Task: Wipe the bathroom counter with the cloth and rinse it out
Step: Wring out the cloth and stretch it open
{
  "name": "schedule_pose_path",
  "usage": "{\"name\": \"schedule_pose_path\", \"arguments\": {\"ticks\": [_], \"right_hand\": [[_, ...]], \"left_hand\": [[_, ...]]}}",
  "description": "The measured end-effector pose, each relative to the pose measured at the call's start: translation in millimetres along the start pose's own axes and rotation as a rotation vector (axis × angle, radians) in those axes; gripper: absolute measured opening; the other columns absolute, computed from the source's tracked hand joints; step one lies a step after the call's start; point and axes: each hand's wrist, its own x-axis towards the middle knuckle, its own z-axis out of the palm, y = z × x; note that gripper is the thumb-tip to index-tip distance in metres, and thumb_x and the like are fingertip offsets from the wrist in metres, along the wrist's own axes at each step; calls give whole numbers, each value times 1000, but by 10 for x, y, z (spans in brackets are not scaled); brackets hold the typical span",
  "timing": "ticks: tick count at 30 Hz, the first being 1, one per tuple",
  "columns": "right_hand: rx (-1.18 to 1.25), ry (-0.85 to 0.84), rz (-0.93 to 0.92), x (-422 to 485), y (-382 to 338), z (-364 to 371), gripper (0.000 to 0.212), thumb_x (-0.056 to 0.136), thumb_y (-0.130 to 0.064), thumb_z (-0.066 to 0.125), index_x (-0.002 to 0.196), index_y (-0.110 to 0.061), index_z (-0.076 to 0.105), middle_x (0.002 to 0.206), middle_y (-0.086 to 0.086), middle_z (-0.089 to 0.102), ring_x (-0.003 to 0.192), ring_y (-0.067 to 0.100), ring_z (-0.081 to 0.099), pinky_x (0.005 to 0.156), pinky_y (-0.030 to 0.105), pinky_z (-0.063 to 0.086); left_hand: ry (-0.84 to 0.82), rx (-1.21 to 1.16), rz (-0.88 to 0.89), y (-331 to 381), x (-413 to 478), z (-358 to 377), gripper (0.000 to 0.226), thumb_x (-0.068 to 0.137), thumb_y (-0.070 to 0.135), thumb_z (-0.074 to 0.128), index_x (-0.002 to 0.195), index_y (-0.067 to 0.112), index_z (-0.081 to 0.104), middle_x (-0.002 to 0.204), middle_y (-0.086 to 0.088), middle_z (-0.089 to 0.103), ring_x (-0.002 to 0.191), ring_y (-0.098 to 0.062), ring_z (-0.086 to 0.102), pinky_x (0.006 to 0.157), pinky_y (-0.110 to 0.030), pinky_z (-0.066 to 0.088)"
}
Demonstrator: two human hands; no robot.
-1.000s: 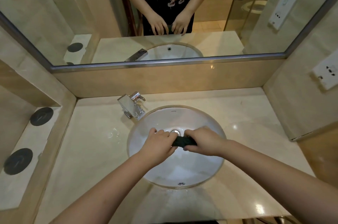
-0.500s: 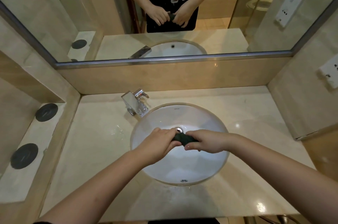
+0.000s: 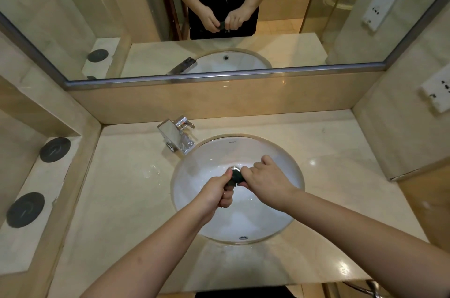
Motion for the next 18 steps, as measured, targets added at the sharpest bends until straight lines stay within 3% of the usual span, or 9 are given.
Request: {"name": "schedule_pose_path", "arguments": {"ticks": [2, 4, 6, 10, 13, 15, 18], "right_hand": [[3, 11, 34, -19, -19, 22, 32, 94, -35, 39, 70, -15, 46, 47, -3, 48, 43, 22, 43, 62, 32, 20], [94, -43, 48, -33, -7, -20, 27, 95, -37, 48, 78, -16, 47, 58, -3, 56, 54, 23, 51, 67, 33, 28], [307, -148, 70, -39, 34, -83, 22, 98, -41, 45, 88, -22, 42, 74, -3, 60, 71, 23, 53, 76, 33, 29], [779, -395, 158, -57, 125, -235, 12, 102, -38, 36, 92, -32, 39, 74, -18, 50, 74, 10, 48, 76, 27, 35], [1107, -538, 225, -29, 194, -299, 21, 103, -33, 36, 87, -32, 50, 78, -12, 55, 75, 9, 52, 79, 27, 43], [1170, -591, 231, -14, 216, -330, 20, 101, -30, 41, 87, -25, 54, 79, -10, 58, 73, 9, 53, 78, 24, 43], [1217, -569, 236, 8, 182, -333, 20, 100, -25, 47, 84, -16, 55, 75, -10, 55, 69, 7, 52, 70, 18, 40]], "left_hand": [[-22, 38, -22, 15, 2, -18, 42, 101, 43, 35, 80, 11, 50, 53, 7, 24, 46, -13, 22, 53, -27, 17], [-37, 223, 7, 2, 5, -65, 41, 101, 44, 35, 77, 16, 51, 53, 8, 34, 47, -12, 38, 57, -27, 28], [-39, 398, 70, -3, -10, -129, 36, 100, 41, 39, 81, 16, 56, 60, 7, 51, 59, -11, 55, 67, -27, 38], [-30, 562, 222, 29, -25, -223, 11, 96, 29, 53, 98, 22, 60, 78, 3, 67, 71, -5, 61, 76, -24, 46], [-23, 707, 344, 92, -28, -243, 22, 96, 27, 52, 116, 35, 58, 84, 9, 67, 74, -1, 61, 75, -19, 47], [-11, 834, 417, 146, -29, -207, 13, 98, 27, 48, 102, 32, 59, 81, 16, 62, 74, 1, 56, 68, -16, 42], [51, 803, 418, 160, -31, -126, 22, 102, 29, 39, 82, 35, 47, 73, 16, 56, 72, -6, 53, 67, -22, 38]]}}
